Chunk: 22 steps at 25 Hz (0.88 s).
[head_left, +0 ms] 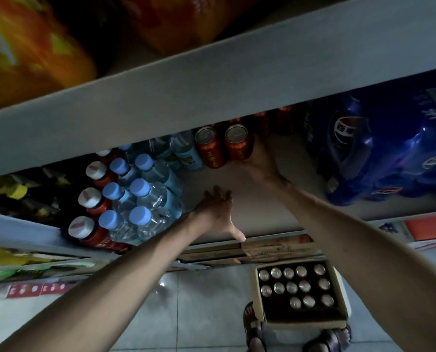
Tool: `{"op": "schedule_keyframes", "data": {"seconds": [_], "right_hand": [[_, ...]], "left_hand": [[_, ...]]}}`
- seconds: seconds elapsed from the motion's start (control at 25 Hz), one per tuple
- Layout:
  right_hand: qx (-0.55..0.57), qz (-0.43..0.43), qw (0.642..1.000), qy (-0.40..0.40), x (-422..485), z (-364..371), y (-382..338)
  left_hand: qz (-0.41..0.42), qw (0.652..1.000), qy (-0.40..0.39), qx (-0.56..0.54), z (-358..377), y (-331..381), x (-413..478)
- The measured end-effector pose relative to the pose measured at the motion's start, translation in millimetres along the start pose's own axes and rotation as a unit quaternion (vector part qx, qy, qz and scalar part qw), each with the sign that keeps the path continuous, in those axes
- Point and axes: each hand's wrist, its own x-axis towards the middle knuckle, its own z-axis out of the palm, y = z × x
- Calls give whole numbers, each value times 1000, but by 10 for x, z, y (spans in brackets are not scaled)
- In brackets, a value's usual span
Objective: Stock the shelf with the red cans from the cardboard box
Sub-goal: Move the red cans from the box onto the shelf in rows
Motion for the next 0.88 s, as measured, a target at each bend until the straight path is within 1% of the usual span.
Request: {"op": "schedule_keyframes", "data": {"seconds": [0.12,0.36,0.64,0.8,0.88], "right_hand": [[-12,4,999,34,-65,18,55],[-66,48,997,9,77,73,147],[-20,29,999,30,67,103,141],[-43,37,998,21,47,92,56],[-67,63,996,21,-75,41,30]], "left_hand": [[3,1000,-1,13,-7,7,16],[12,1000,-11,11,-50,18,-11],[24,1000,-7,9,-60,14,-37],[16,1000,-3,2,-21,-2,-6],[12,1000,-5,14,-20,13,33]]}}
